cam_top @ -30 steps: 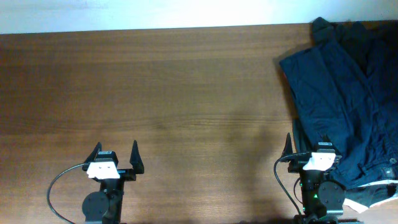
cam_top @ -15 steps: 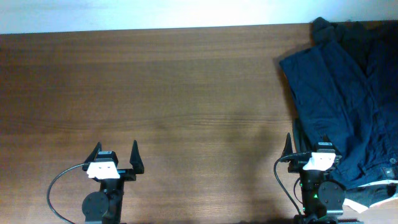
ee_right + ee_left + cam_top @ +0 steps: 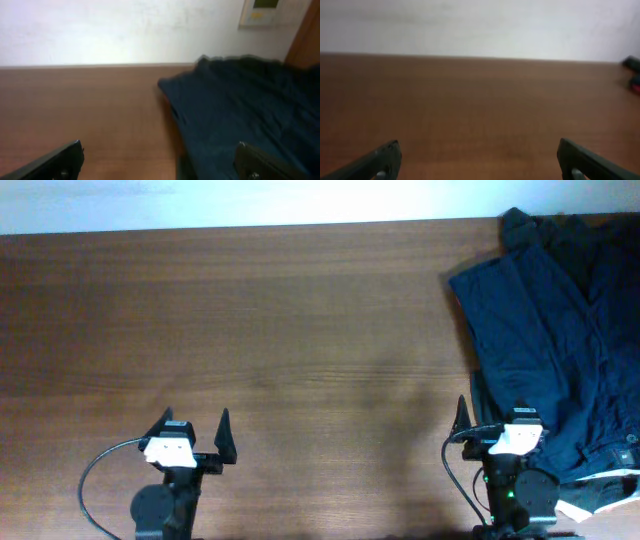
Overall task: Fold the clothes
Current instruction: 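Reach the right gripper toward the navy shorts on the clothing pile, then grasp the navy shorts with the right gripper and pull them left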
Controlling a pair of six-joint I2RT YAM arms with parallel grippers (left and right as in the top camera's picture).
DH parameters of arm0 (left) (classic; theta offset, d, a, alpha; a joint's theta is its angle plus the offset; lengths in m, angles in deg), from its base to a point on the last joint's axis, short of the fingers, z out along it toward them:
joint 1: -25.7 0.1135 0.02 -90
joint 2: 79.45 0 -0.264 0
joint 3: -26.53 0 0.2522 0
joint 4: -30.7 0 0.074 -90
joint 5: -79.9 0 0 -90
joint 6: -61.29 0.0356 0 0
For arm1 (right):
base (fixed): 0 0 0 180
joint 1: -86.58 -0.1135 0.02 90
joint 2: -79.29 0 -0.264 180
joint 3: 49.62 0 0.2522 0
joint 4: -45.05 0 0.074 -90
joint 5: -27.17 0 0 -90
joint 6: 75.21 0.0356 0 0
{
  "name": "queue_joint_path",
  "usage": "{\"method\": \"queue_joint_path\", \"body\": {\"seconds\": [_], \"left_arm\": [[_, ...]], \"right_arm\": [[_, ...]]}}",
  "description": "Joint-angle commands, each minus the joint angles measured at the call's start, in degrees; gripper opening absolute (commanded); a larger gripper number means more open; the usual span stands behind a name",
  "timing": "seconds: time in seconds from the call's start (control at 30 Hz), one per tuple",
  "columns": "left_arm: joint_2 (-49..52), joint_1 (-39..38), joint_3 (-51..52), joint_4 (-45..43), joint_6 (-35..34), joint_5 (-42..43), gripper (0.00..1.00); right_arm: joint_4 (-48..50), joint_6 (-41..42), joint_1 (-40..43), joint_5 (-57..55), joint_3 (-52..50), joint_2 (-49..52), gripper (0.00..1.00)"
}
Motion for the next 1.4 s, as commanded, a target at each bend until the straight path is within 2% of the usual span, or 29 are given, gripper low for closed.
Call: {"method": "queue_joint_path", "body": {"seconds": [0.0,0.17,0.23,0.43,0.5,0.53,0.6,0.77,0.87,0.93,0.97,1.0,1.03,1.07,1.1,1.27,1.37], "left_arm": [[6.97,0.33,-7.82,1.88,-0.39,0.94,0.99],[25.55,0.33,-21.55,7.23,-0.37,0.94,0.99],[31.28,0.33,-25.22,8.81,-0.37,0.94,0.99],[53.64,0.33,-39.56,18.1,-0.35,2.69,0.99],[59.43,0.35,-41.88,18.67,-0.35,2.64,0.99],[60.39,0.35,-41.88,18.29,-0.35,2.64,0.99],[61.79,0.35,-41.88,18.21,-0.35,2.54,0.99],[62.42,0.35,-41.88,15.72,-0.35,1.99,0.99],[62.42,0.35,-41.88,14.56,-0.35,1.99,0.99],[62.42,0.35,-41.88,13.64,-0.35,2.01,0.99],[62.42,0.35,-41.88,13.2,-0.35,2.01,0.99],[62.42,0.35,-41.88,12.81,-0.35,2.01,0.99],[62.42,0.35,-41.88,12.44,-0.35,2.01,0.99],[62.42,0.35,-41.88,12.24,-0.35,2.01,0.99],[62.42,0.35,-41.88,12.17,-0.35,2.01,0.99],[62.42,0.33,-41.88,12.2,-0.37,2.03,0.99],[62.42,0.33,-41.88,11.78,-0.37,2.01,0.99]], "right_arm": [[-4.87,0.92,-0.35,-1.79,9.25,4.48,0.99],[-19.39,0.92,-0.35,-1.79,25.07,20.0,0.99],[-22.27,0.9,-0.35,-1.79,29.18,25.38,0.99],[-36.76,0.92,-0.35,0.24,51.69,56.41,0.99],[-34.88,0.02,-0.28,1.09,55.98,64.63,1.0],[-33.11,0.04,-0.24,-0.42,55.95,66.31,0.95],[-27.5,0.07,-0.24,-6.88,55.95,73.42,0.93],[-14.49,0.04,-0.24,-14.67,55.95,93.0,0.86],[-6.84,0.31,-0.24,-19.65,55.95,100.72,0.75],[-4.24,0.31,-0.17,-21.09,55.95,102.6,0.63],[-3.98,0.44,0.04,-21.07,55.95,102.95,0.62],[-4.02,0.74,0.33,-21.07,55.95,103.54,0.55],[-4.42,1.79,0.87,-21.09,55.95,103.82,0.38],[-4.55,2.23,1.2,-21.05,55.95,103.82,0.11],[-4.7,2.23,1.31,-21.05,55.95,103.8,0.04],[-9.2,3.69,1.11,-19.06,57.27,100.48,0.04],[-17.51,3.56,1.11,-15.76,65.99,91.97,0.04]]}}
